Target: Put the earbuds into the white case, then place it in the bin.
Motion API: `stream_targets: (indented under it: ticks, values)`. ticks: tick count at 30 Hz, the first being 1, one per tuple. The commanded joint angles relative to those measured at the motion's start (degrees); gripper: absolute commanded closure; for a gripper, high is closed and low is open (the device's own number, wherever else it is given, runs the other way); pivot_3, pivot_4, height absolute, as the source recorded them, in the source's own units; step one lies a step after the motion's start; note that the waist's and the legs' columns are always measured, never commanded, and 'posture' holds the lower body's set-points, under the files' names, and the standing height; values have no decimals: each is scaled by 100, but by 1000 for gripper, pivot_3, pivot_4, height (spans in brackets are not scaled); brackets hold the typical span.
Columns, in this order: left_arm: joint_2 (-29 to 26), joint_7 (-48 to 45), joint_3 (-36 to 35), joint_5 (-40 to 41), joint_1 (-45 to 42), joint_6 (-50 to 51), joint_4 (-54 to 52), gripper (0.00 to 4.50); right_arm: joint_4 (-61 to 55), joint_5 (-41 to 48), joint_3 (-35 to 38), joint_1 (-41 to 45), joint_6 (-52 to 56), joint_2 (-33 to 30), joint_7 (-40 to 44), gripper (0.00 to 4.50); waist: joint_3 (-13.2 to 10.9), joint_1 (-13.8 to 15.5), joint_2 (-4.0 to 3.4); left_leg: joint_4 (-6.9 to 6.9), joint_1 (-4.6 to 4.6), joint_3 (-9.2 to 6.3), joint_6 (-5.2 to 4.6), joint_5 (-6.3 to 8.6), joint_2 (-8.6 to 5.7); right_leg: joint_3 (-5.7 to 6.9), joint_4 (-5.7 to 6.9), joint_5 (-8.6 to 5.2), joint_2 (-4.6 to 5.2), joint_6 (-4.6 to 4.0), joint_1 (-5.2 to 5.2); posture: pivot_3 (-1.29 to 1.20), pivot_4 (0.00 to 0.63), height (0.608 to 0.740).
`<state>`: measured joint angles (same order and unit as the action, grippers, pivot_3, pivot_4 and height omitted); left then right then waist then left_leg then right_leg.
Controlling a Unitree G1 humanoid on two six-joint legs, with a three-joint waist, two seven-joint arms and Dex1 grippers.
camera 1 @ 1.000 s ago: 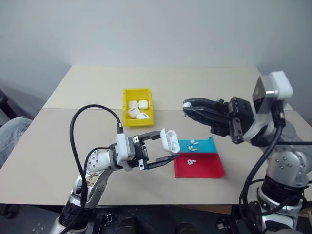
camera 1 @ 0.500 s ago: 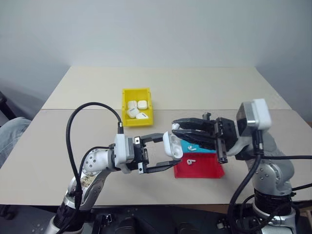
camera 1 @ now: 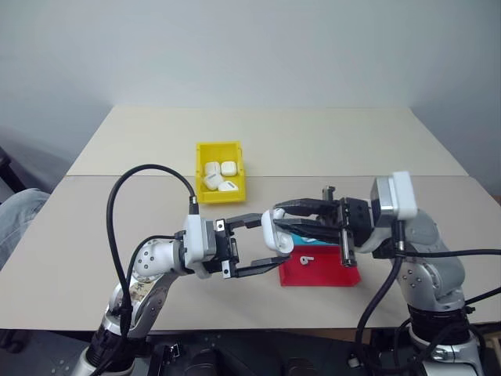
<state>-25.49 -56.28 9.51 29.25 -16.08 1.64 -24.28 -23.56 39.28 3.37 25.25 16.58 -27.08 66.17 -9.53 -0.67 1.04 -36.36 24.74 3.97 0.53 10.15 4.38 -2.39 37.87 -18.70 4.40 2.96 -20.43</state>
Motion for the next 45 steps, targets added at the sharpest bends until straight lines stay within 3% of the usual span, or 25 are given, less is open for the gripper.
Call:
stream_targets:
  ticks: [1,6,13,17,20,25,33,45]
  values:
    - [42,-24,-58,44,-33,-124,-184,1760,-60,-25,29,-56,-232,-87,27,3535,0,0,0,0,0,0,0,0,0,0,0,0,0,0,0,0,150,740]
    - [55,-36,-71,17,-42,-136,-136,1760,-19,-300,-85,-150,-699,-109,108,1988,0,1,0,0,0,0,0,0,0,0,-1,0,0,0,0,0,150,740]
    - [61,35,-62,-196,-5,-176,-72,1760,22,-269,-30,-155,-828,-364,305,1988,0,4,0,0,0,0,0,0,0,0,-3,0,0,0,1,0,150,740]
    - [-173,27,-106,-782,124,-438,279,1760,291,-277,143,146,-325,-1139,508,1988,0,5,0,0,0,0,0,0,0,0,-2,0,0,0,2,0,150,740]
    - [-351,-70,-187,-955,321,-721,518,1760,877,-907,-109,635,-201,-1780,552,1988,0,-24,0,2,-5,5,0,0,0,-2,-3,0,1,-1,2,0,150,740]
    - [-420,59,-158,-1328,666,-1066,633,1760,2211,-2561,-1406,1875,-37,-2418,790,1988,0,-20,0,11,-7,14,0,0,2,-9,-4,-1,2,-4,-10,0,150,740]
    - [-370,271,-73,-1589,1013,-1255,537,1760,4057,-4408,-2925,3173,-1029,-1965,1263,1988,0,-3,-1,17,44,33,1,-2,3,-25,6,-2,3,-5,-81,0,150,740]
    - [-395,526,-90,-1725,1139,-1286,458,1760,5671,-5288,-3314,3816,-1738,-1275,1514,1988,0,1,-2,15,46,46,1,-2,7,-23,12,-2,3,-6,-83,0,150,740]
